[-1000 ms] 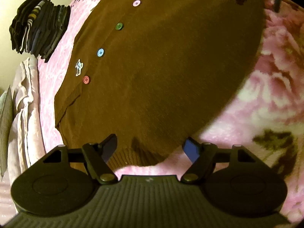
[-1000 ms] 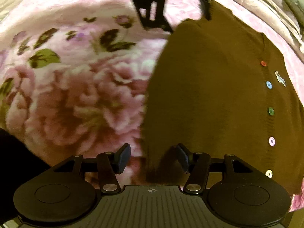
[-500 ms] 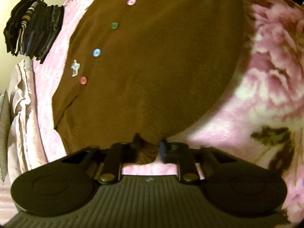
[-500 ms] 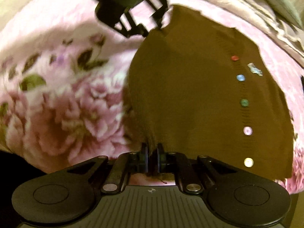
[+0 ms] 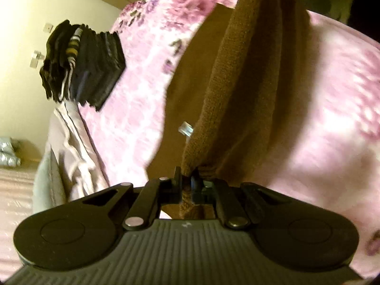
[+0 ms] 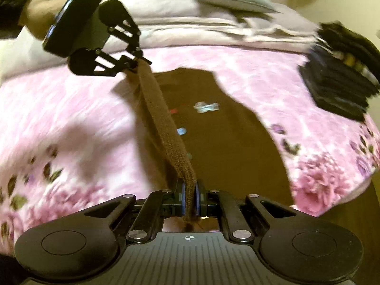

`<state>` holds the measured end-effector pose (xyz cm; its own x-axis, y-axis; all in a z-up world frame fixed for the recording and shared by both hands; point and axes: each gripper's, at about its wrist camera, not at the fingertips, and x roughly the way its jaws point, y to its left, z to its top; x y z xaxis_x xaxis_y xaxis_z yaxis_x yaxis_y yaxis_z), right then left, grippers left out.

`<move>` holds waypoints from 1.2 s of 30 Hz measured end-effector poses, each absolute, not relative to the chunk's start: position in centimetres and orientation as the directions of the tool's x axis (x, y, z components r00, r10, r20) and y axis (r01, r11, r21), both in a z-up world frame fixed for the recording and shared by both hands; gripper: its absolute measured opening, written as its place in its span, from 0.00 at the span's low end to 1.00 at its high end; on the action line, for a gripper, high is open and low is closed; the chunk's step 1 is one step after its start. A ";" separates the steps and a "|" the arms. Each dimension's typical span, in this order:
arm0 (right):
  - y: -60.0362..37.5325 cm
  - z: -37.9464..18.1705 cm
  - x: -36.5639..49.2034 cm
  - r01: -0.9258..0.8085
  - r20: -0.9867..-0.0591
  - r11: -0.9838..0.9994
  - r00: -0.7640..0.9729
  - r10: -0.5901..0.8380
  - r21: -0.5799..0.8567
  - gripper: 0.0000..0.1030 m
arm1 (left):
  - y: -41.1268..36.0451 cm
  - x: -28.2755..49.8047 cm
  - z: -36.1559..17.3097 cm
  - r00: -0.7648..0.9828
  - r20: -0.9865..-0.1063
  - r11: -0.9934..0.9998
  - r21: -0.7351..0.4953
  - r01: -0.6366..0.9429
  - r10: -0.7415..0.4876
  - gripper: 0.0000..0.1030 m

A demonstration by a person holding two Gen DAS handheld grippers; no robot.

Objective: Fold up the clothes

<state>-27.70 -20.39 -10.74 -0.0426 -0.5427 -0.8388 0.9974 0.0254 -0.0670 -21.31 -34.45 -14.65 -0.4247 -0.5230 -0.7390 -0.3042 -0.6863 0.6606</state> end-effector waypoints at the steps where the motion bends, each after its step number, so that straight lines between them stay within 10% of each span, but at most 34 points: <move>1: -20.8 -10.7 -29.2 0.998 -0.837 0.004 -0.045 -0.545 -0.057 0.06 | -35.3 -23.1 -14.4 -0.421 -0.742 -0.683 0.659 -0.315 -0.522 0.05; 18: -26.0 -23.2 -50.8 0.955 -0.918 -0.265 0.018 -0.396 0.133 0.07 | -48.3 -44.1 -27.4 -0.283 -0.897 -0.814 0.430 -0.391 -0.338 0.05; 22: -26.0 -24.1 -51.8 0.940 -0.927 -0.313 0.008 -0.375 0.134 0.07 | -49.5 -44.6 -27.8 -0.283 -0.894 -0.854 0.427 -0.298 -0.349 0.25; 25: -25.7 -23.4 -52.0 0.929 -0.934 -0.364 -0.077 -0.349 0.060 0.68 | -51.6 -43.4 -25.9 -0.294 -0.886 -0.903 0.409 -0.134 -0.358 0.47; 36: -32.4 -21.3 -49.8 0.958 -0.860 -0.220 0.050 -0.507 0.185 0.72 | -63.0 -29.7 -24.3 -0.099 -0.916 -0.794 0.277 0.541 -0.388 0.51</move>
<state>-49.78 -32.42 -21.31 0.0501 -0.5071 -0.8604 0.9579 -0.2195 0.1852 -29.73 -63.01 -24.34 -0.0991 -0.3876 -0.9165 0.5415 -0.7937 0.2772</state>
